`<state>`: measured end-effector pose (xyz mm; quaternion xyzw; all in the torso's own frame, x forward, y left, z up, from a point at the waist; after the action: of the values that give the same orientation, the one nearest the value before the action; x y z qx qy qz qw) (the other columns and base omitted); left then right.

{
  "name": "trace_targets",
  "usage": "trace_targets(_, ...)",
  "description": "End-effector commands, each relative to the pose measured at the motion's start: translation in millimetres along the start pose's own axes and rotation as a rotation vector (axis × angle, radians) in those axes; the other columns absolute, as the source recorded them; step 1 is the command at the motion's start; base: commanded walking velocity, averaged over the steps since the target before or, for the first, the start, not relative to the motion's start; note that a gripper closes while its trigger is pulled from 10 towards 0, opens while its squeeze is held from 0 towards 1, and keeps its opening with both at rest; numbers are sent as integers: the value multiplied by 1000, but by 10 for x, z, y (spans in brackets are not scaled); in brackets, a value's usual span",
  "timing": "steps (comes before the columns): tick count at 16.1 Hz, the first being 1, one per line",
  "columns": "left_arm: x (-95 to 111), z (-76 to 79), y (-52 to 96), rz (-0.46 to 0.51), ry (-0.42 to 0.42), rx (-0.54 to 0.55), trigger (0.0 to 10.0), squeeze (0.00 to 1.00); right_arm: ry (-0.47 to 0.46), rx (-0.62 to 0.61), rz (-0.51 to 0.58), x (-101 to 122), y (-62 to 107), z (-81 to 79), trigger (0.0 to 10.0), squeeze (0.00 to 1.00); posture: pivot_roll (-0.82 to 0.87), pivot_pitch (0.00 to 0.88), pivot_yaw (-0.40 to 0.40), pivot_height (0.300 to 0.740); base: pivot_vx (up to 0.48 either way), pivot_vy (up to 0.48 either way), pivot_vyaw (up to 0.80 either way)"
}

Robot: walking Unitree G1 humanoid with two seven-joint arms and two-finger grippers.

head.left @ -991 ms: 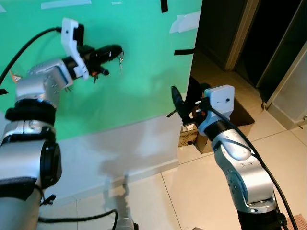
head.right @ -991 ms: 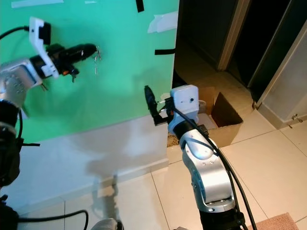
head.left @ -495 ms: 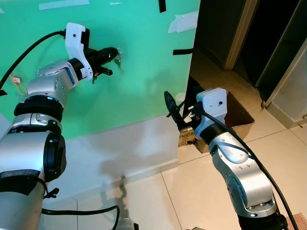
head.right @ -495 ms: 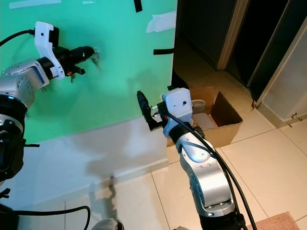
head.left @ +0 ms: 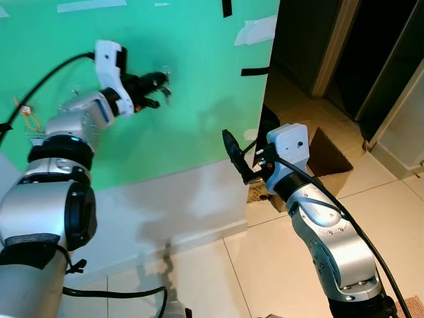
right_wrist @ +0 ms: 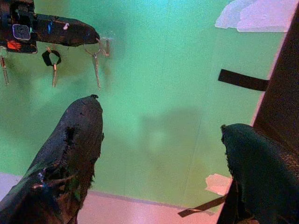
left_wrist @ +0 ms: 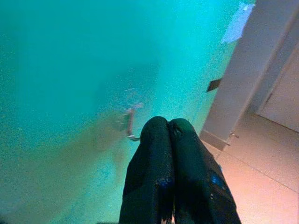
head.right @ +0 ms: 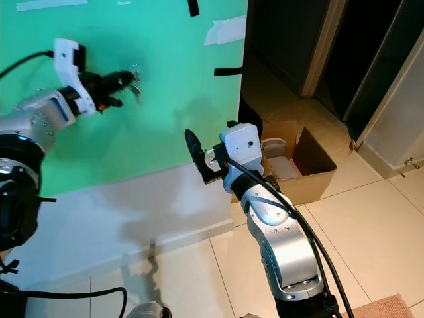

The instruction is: Hang keys on a hook

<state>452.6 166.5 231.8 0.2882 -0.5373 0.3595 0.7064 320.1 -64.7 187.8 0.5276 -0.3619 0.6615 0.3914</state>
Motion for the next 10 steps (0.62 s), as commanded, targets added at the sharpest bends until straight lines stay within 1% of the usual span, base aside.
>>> trace_targets(1, 126, 43, -24, 34, 14, -17, 10000, 0, -4, 19, 15, 55, 15, -40, 10000, 0, -65, 0, 94, 740, 0, 0, 0)
trace_targets(5, 97, 39, -56, 34, 8, 7, 10000, 0, -4, 17, 14, 56, 32, -42, 10000, 0, -75, 0, 93, 740, 0, 0, 0)
trace_targets(8, 70, 29, -90, 36, -19, 41, 10000, 0, 0, 13, 14, 63, 32, -32, 10000, 0, -80, 0, 93, 740, 0, 0, 0)
trace_targets(10, 28, 9, -108, 25, -72, 76, 10000, 0, 4, 5, 14, 69, 31, -15, 10000, 0, -81, 0, 93, 740, 0, 0, 0)
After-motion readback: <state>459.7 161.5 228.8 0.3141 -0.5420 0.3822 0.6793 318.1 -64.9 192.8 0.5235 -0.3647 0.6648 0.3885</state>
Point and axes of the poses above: a point about 5 cm out from each wrist's last joint towards the gripper, its own y axis pointing back from the gripper into the wrist, its own x axis along the axis of the wrist's last joint, z = x × y, the point moved 6 cm from there along -y, pointing out of the wrist towards the gripper, and after that the axes turned 5 degrees about y, right-handed, at the moved point
